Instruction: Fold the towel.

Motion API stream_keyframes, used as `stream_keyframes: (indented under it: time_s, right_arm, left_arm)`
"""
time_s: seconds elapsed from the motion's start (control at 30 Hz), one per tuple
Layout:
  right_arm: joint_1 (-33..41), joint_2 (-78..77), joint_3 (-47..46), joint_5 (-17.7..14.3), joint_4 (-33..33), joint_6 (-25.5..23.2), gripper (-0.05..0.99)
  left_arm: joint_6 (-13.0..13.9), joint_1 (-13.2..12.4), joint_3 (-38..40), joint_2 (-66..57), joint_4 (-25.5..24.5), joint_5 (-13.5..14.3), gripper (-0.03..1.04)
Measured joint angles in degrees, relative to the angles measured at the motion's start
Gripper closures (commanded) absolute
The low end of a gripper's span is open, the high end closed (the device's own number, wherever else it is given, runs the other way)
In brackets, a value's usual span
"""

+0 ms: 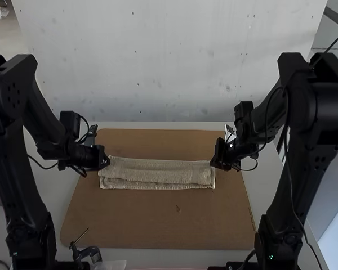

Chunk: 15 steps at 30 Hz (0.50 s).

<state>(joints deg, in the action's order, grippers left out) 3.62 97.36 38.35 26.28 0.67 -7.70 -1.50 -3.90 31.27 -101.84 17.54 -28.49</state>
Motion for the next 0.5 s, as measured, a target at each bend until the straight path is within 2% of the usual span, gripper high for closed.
stream_keyframes:
  time_s: [0.27,0.33,0.37,0.47,0.5]
  right_arm:
    - [0.0,2.0,0.9,0.0,2.9,0.0,0.89]
    - [0.0,2.9,1.0,-0.1,3.6,0.0,0.61]
    - [0.0,3.3,1.0,-0.5,3.8,0.0,0.44]
    - [0.1,3.5,1.0,-1.3,4.0,0.2,0.18]
    - [0.1,3.5,1.0,-1.6,4.2,0.3,0.14]
  left_arm:
    - [-0.1,0.2,0.1,-1.1,1.9,0.2,0.99]
    - [-0.1,0.2,0.1,-2.0,2.3,0.2,0.97]
    - [-0.1,0.2,0.1,-2.3,2.3,0.3,0.85]
    - [-0.2,0.2,0.1,-2.8,2.5,1.1,0.56]
    - [-0.2,0.2,0.1,-2.8,2.5,1.1,0.48]
